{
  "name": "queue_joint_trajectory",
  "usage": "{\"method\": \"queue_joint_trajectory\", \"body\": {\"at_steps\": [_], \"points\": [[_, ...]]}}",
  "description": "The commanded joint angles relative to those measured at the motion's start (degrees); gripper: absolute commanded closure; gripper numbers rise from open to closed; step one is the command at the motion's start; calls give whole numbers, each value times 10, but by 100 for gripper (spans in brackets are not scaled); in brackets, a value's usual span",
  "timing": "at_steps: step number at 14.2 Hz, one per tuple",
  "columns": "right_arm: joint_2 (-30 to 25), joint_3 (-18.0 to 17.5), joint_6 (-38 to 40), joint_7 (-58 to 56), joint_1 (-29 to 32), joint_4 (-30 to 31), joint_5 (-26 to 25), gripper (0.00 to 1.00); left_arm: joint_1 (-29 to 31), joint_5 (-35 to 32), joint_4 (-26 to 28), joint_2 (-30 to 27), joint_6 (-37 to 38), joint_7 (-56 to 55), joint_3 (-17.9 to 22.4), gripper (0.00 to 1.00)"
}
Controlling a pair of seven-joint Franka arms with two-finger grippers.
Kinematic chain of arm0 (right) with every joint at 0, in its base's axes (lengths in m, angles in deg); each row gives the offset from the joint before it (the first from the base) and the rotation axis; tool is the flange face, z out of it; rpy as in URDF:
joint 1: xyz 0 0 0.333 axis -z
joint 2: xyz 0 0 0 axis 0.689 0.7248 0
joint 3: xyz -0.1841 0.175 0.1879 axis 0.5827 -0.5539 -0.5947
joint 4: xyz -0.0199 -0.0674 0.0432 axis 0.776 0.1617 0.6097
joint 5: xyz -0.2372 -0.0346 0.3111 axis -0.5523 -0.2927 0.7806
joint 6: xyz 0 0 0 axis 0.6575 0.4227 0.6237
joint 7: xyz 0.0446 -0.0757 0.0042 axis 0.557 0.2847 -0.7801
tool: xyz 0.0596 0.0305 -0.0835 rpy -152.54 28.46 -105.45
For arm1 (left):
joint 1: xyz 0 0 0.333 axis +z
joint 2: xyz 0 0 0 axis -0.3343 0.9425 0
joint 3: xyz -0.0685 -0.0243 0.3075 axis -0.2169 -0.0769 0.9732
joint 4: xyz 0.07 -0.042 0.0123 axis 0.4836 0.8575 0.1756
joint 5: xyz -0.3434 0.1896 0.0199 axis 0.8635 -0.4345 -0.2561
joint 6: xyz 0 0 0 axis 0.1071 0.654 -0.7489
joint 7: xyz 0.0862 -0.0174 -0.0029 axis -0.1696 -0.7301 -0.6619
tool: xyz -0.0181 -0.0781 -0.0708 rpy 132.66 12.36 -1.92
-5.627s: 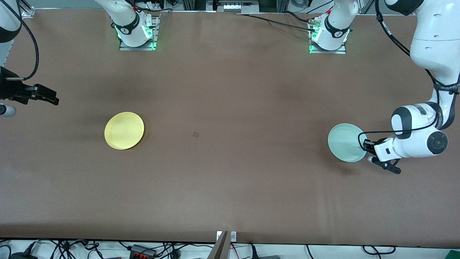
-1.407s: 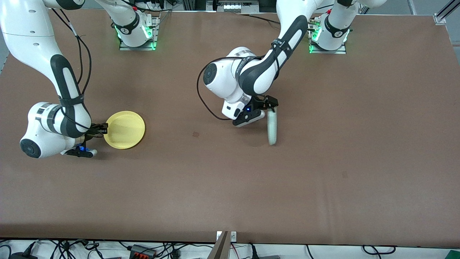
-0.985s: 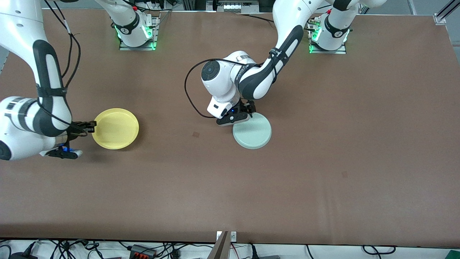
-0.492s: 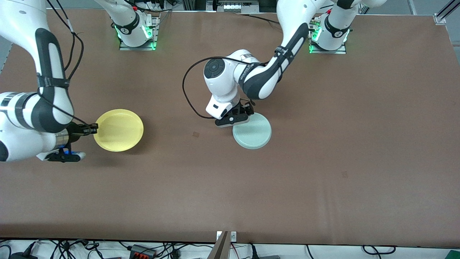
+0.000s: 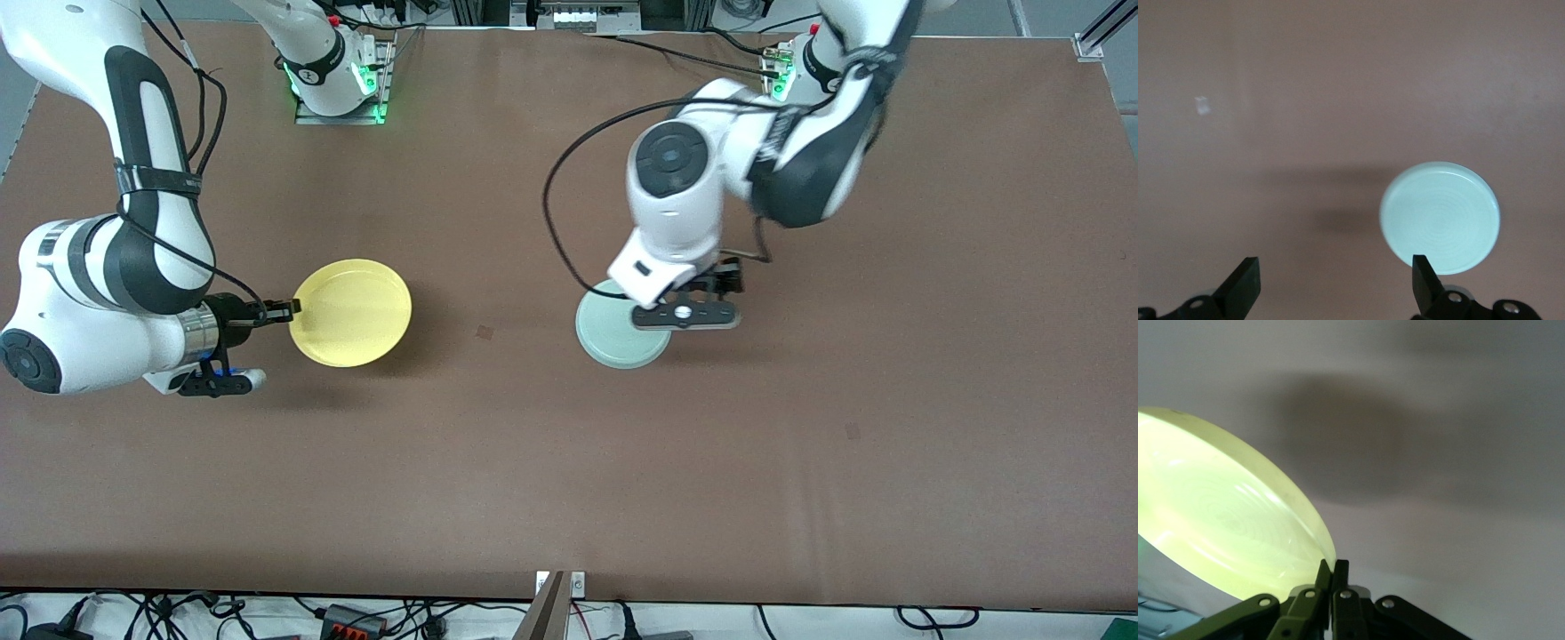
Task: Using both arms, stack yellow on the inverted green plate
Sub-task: 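Release the inverted green plate while the right gripper lifts the yellow plate, then carry the yellow plate with the right gripper over the green plate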
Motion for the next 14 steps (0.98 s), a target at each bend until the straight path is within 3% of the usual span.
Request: {"method": "queue_joint_trajectory", "body": {"at_steps": [1, 4, 7, 10, 12, 14], "points": [[11, 2, -2, 40, -43, 1, 53, 100, 54, 14, 12, -31, 6, 92, -5, 0], [27, 2, -47, 108, -93, 1, 129, 100, 114, 19, 7, -59, 53, 177, -6, 0], [52, 2, -120, 163, -165, 1, 142, 100, 207, 121, 7, -91, 91, 251, -5, 0], [86, 2, -191, 226, -223, 0, 181, 100, 243, 136, 18, -127, 98, 321, 5, 0], [105, 2, -252, 255, -249, -2, 203, 100, 254, 136, 70, -183, 83, 344, 23, 0], [120, 1, -301, 283, -274, -4, 226, 100, 253, 134, 152, -256, 23, 351, 44, 0]]}}
